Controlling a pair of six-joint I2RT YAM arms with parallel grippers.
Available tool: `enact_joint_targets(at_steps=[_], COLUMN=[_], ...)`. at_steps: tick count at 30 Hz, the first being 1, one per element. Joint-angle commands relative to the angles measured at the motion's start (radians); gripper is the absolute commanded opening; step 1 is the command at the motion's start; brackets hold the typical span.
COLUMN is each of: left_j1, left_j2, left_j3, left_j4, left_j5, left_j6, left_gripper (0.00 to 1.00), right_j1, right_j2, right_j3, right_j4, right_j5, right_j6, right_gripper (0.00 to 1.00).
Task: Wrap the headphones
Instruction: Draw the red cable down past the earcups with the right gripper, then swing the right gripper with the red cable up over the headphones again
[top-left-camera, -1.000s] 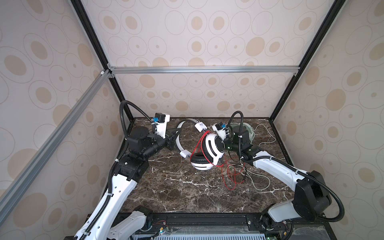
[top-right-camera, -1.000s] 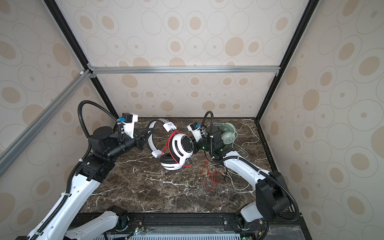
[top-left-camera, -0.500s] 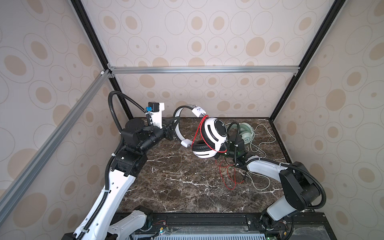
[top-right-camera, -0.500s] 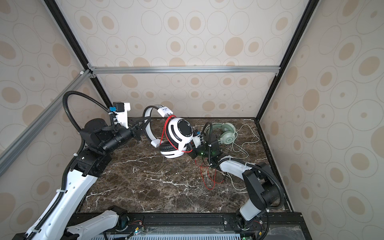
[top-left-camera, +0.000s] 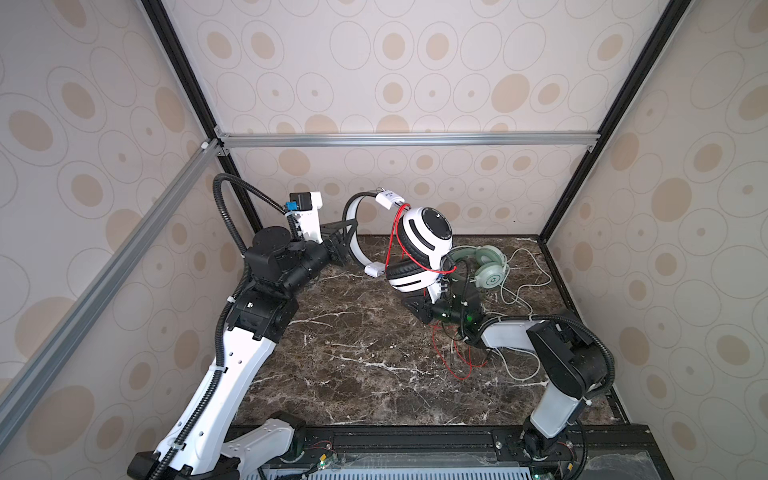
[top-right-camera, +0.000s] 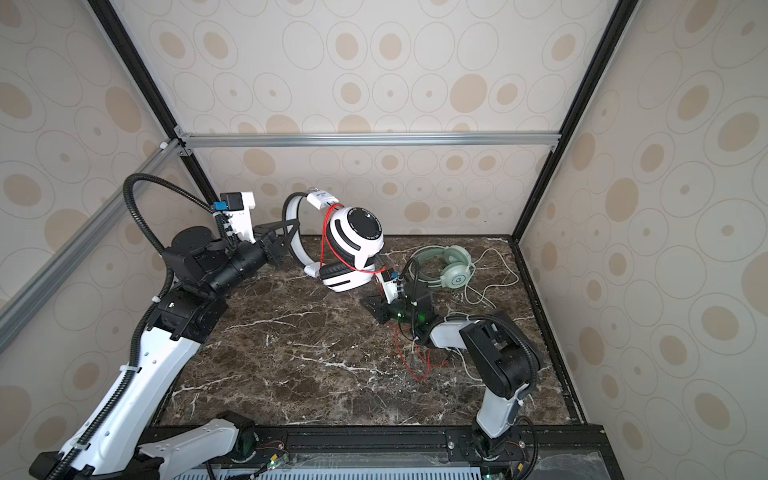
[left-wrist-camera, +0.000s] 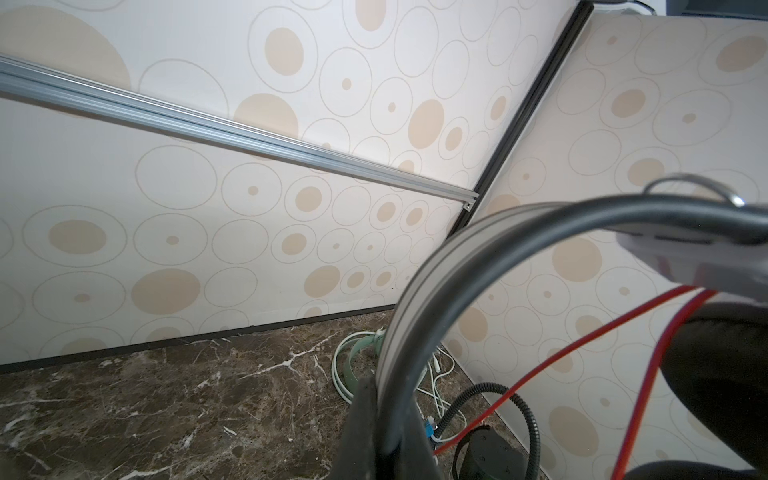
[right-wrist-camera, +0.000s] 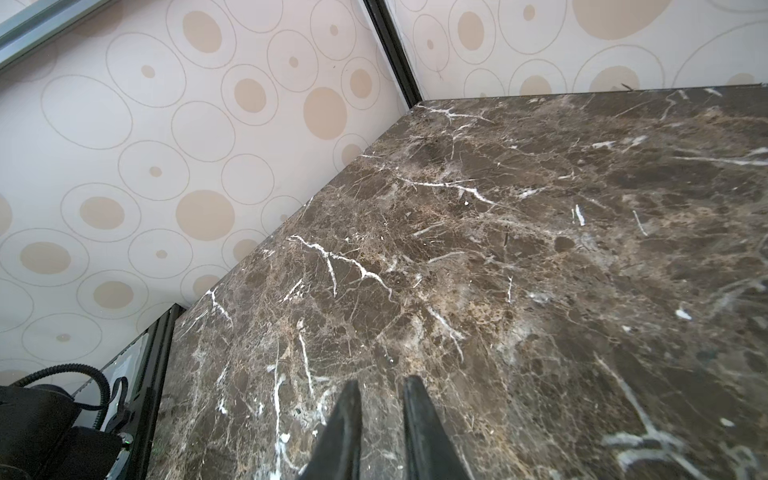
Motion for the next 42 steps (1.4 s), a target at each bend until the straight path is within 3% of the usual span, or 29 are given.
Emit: enact_joint_targets(at_steps=[1, 9, 18, 23, 32, 42], left_j1=[0.030, 0.066, 0.077, 0.077, 0.077, 0.065], left_j2=[-0.007, 0.031, 0.090, 0.124, 0.140, 0.151], left_j3=[0.070, 0.069, 0.039, 0.024, -0.066, -0.203], left_j4=[0.099, 0.124, 0.170, 0.177, 0.163, 0.158], left_j5=[-0.067, -0.177, -0.318, -0.377, -0.542, -0.721], left_j6=[-0.105, -0.146, -0.127, -0.093, 0.073, 0.308], left_gripper=[0.00, 0.00, 0.00, 0.00, 0.00, 0.00], right_j1=[0.032, 0.159, 0.360, 0.448, 0.560, 0.599], right_j2=[0.021, -0.006, -0.132, -0.150, -0.183, -0.238], right_j3=[-0.007, -0.014, 0.058, 0.164, 0.362, 0.612], right_j4=[0.055, -0.051, -0.438, -0.669, -0.997, -1.321], right_j5=[0.048, 0.218, 0.544, 0.664, 0.783, 0.876], right_j6=[0.020, -0.064, -0.229, -0.282, -0.348, -0.417], right_gripper=[0.19, 0.00, 0.00, 0.00, 0.00, 0.00])
